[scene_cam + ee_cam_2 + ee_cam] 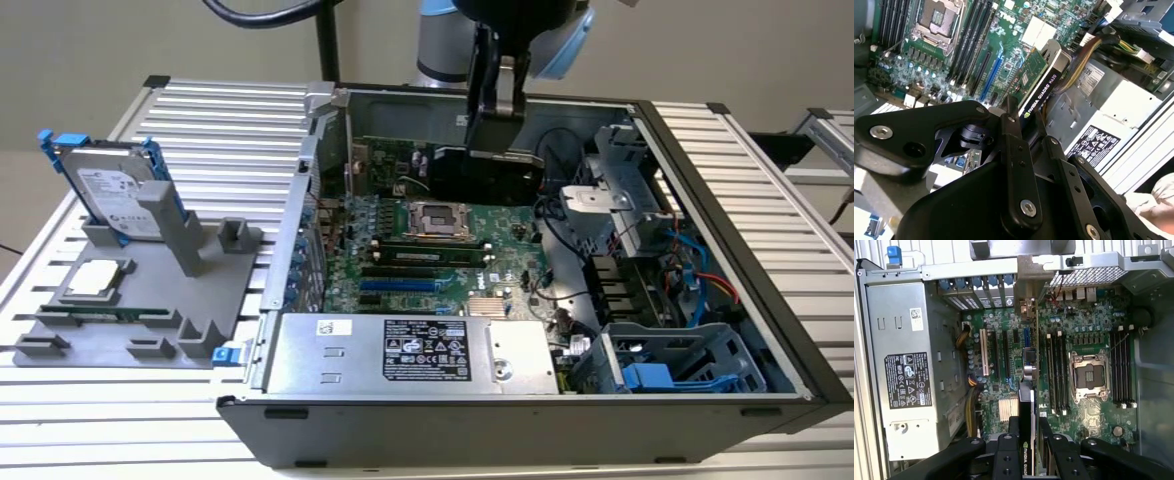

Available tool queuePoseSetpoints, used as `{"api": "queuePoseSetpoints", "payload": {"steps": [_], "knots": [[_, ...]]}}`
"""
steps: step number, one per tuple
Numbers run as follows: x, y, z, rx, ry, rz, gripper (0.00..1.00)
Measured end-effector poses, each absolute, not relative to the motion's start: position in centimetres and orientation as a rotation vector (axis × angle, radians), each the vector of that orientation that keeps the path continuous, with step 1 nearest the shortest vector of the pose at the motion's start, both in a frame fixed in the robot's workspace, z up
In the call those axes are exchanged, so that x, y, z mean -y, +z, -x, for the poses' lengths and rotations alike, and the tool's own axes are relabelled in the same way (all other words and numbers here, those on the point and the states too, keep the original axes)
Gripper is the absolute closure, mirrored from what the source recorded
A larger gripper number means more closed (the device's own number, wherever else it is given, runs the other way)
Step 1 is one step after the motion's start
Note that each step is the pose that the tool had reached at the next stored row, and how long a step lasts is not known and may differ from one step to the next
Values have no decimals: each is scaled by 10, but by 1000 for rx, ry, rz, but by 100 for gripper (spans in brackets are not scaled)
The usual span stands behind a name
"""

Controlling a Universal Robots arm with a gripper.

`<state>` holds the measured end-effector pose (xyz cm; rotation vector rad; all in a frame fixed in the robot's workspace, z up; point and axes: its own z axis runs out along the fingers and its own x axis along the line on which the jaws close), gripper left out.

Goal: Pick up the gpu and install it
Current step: 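Insert the gpu into the slot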

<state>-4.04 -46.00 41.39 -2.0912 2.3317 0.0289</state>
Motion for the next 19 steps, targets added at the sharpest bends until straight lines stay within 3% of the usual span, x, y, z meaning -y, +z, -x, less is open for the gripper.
{"api": "queuePoseSetpoints", "payload": {"steps": [19], "knots": [[460,404,40,-2332,29,2091,100]]}}
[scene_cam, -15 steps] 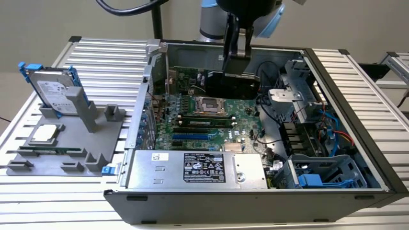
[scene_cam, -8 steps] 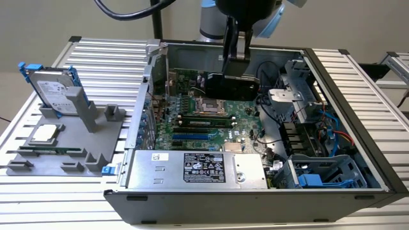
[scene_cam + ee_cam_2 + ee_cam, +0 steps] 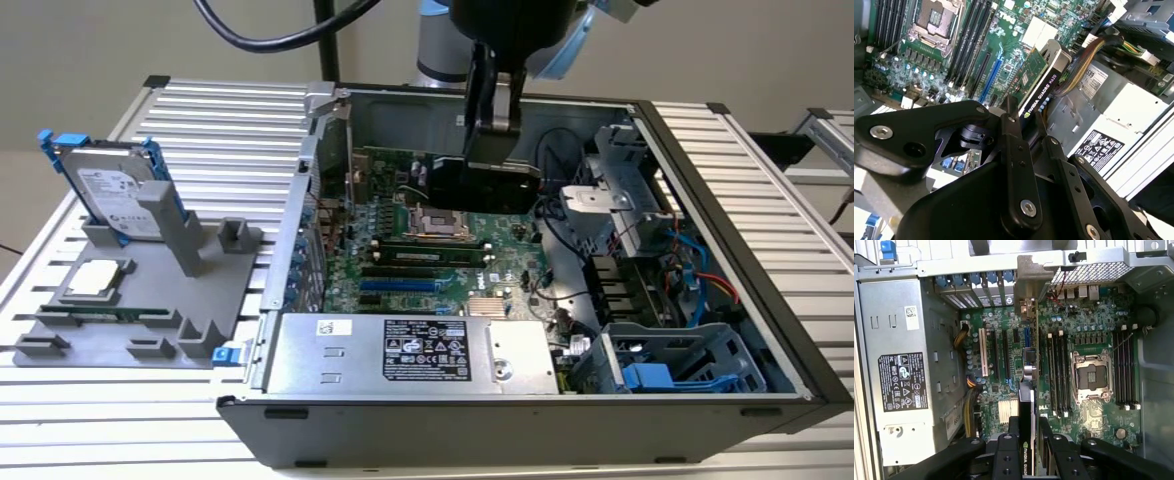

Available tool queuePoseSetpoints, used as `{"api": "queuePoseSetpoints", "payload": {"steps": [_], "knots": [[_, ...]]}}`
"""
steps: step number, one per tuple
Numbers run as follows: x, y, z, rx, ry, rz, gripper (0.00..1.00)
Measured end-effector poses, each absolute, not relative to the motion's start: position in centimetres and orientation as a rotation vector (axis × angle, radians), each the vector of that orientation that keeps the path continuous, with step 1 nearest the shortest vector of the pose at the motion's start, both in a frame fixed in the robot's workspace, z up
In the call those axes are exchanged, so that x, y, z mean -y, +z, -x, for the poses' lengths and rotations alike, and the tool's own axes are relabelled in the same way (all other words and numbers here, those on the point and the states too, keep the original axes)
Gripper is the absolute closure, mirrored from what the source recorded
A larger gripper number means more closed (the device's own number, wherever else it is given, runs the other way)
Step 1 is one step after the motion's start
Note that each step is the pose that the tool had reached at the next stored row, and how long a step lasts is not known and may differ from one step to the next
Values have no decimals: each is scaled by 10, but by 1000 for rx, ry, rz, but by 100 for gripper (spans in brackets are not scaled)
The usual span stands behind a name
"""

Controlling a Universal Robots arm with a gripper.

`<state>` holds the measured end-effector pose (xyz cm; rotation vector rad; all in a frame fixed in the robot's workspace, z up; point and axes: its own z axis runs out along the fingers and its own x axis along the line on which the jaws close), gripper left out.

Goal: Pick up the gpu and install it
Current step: 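Insert the gpu into the slot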

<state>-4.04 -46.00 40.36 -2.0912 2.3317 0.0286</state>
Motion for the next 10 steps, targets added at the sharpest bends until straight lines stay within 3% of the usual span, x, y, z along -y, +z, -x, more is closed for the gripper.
{"api": "queuePoseSetpoints", "payload": {"steps": [10], "knots": [[460,403,40,-2328,36,2088,100]]}}
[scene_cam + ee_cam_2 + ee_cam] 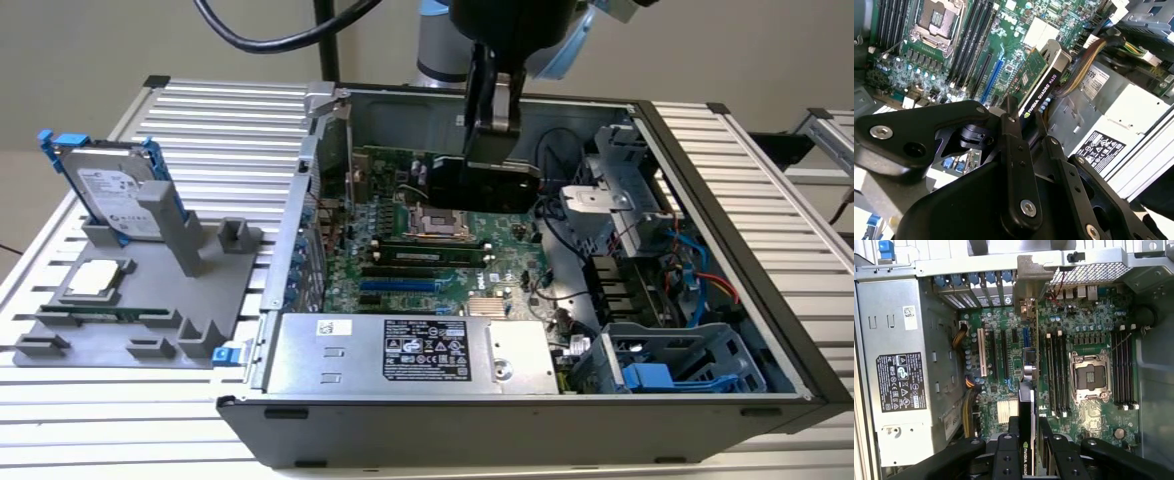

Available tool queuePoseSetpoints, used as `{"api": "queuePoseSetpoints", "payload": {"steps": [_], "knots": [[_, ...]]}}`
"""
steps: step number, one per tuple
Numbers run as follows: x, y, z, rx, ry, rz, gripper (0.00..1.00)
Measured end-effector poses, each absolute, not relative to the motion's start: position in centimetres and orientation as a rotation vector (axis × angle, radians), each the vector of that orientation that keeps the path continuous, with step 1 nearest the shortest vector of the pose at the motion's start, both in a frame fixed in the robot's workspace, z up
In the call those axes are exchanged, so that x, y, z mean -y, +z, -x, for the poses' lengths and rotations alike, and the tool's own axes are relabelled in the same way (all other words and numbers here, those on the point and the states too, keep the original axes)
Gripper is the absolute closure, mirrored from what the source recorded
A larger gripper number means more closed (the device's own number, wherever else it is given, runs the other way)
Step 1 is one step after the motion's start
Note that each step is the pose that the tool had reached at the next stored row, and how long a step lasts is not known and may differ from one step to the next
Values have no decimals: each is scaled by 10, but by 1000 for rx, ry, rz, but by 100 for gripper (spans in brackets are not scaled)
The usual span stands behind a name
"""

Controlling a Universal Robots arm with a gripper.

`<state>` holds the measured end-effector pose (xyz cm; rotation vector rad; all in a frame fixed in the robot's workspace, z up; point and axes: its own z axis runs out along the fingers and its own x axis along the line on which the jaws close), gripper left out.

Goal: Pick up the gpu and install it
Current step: 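Insert the gpu into the slot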

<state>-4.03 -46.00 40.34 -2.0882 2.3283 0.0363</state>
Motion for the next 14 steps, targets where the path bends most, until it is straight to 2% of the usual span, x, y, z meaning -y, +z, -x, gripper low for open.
{"api": "queuePoseSetpoints", "payload": {"steps": [14], "knots": [[460,392,40,-2328,35,2088,100]]}}
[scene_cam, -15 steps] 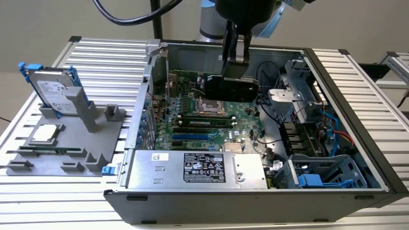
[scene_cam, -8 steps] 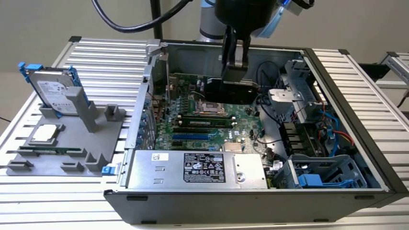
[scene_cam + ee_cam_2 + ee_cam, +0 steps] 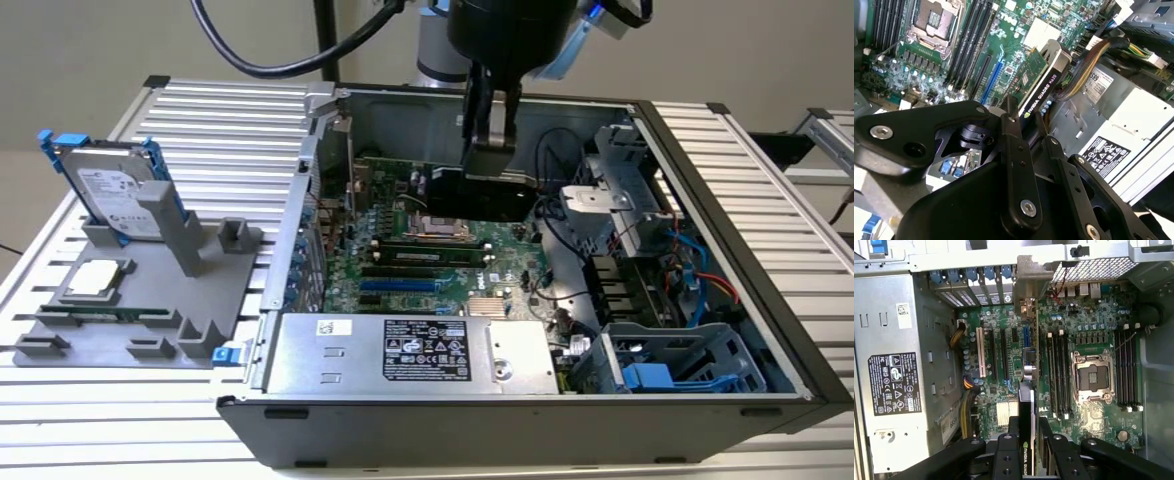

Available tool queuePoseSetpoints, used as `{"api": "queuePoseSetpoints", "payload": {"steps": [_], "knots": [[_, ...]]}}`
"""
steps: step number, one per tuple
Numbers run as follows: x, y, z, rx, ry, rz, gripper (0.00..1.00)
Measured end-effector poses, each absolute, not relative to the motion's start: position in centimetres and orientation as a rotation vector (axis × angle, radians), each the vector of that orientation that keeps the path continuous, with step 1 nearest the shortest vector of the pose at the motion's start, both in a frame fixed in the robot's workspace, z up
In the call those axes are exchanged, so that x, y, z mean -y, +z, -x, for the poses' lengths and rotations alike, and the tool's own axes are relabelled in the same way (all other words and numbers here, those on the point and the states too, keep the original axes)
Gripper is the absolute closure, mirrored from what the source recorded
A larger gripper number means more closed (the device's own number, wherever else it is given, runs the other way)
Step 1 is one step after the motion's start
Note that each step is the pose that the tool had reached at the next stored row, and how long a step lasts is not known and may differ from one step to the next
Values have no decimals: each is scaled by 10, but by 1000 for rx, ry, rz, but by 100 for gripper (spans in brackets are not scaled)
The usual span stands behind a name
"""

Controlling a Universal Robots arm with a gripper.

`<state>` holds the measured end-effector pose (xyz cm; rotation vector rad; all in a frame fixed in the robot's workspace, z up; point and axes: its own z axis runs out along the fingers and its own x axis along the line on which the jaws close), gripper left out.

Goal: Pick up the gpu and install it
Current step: 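Insert the gpu into the slot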

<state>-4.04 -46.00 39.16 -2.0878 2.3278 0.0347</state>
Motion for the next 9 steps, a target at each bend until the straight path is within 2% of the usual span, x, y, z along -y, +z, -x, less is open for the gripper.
{"api": "queuePoseSetpoints", "payload": {"steps": [9], "knots": [[459,388,40,-2331,26,2091,100]]}}
